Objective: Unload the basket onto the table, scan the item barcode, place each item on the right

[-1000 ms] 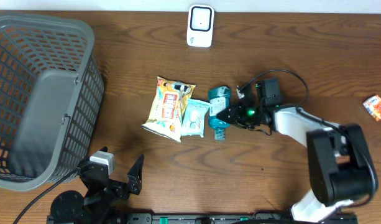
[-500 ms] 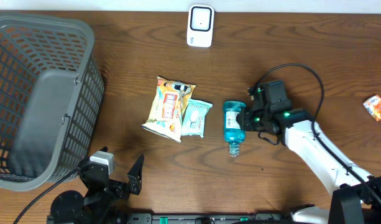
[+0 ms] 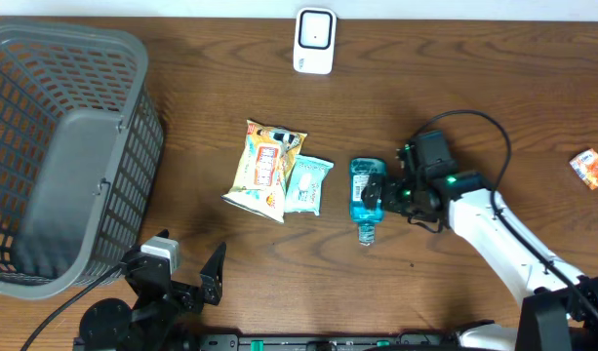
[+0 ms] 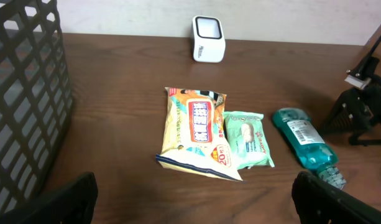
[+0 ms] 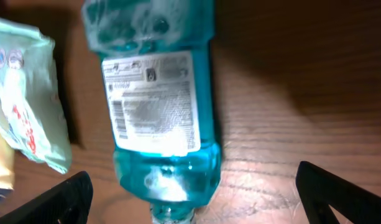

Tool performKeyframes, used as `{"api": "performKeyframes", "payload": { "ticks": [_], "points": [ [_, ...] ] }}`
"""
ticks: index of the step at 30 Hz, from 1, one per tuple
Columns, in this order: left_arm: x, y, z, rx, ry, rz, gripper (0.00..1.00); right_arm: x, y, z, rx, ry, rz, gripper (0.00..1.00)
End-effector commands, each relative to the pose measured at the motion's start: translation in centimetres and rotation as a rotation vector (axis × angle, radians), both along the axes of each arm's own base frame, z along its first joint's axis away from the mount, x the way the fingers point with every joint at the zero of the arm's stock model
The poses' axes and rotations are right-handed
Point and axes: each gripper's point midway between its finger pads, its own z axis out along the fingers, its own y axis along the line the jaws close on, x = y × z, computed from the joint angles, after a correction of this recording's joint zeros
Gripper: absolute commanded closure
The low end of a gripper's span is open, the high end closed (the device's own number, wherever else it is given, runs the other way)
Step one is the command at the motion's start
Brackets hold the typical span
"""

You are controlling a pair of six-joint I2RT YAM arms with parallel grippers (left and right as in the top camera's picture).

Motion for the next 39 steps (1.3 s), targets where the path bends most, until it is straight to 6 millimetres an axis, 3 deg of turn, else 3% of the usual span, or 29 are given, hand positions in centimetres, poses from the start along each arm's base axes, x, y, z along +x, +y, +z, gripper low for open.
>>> {"api": "performKeyframes", "payload": {
  "ticks": [1, 6, 12, 14, 17, 21, 23, 26, 33, 39],
  "points": [
    [-0.1, -0.2, 0.3, -0.005, -0.011, -0.009, 0.02, -0.8, 0.6, -0.9, 0.113, 0.018, 0.012, 0.01],
    [-0.1, -0.2, 0.3, -0.005, -0.011, -0.009, 0.02, -1.5, 2.1, -2.3, 0.234, -0.009, 0.047, 0.01],
    [-0.1, -0.2, 0.3, -0.005, -0.011, -0.009, 0.02, -3.8, 1.7, -5.2, 0.223, 0.057, 0.040, 0.01],
    [-0.1, -0.2, 0.3, -0.005, -0.011, -0.009, 0.02, -4.1, 1.7, -5.8, 0.218, 0.075, 0.040, 0.14],
    [-0.1, -0.2, 0.3, -0.005, -0.011, -0.008, 0.02, -4.0, 1.7, -6.9, 0.215, 0.089, 0.038, 0.48],
    [-0.1, -0.2, 0.3, -0.005, -0.011, -0.009, 0.02, -3.6, 1.7, -8.6, 0.213, 0.103, 0.031, 0.62],
    [-0.1, -0.2, 0.3, -0.005, -0.011, -0.008, 0.02, -3.3, 1.8, -9.1, 0.216, 0.095, 0.031, 0.76],
    [-0.1, -0.2, 0.3, -0.005, -0.011, -0.009, 0.02, -2.6, 1.9, -8.7, 0.219, 0.059, 0.046, 0.89],
    [-0.1, -0.2, 0.3, -0.005, -0.011, -0.008, 0.02, -1.0, 2.0, -6.1, 0.208, -0.045, 0.097, 0.88],
    [-0.1, -0.2, 0.3, -0.005, -0.011, -0.008, 0.02, -0.2, 0.8, -3.1, 0.133, -0.129, 0.081, 0.86]
  ]
}}
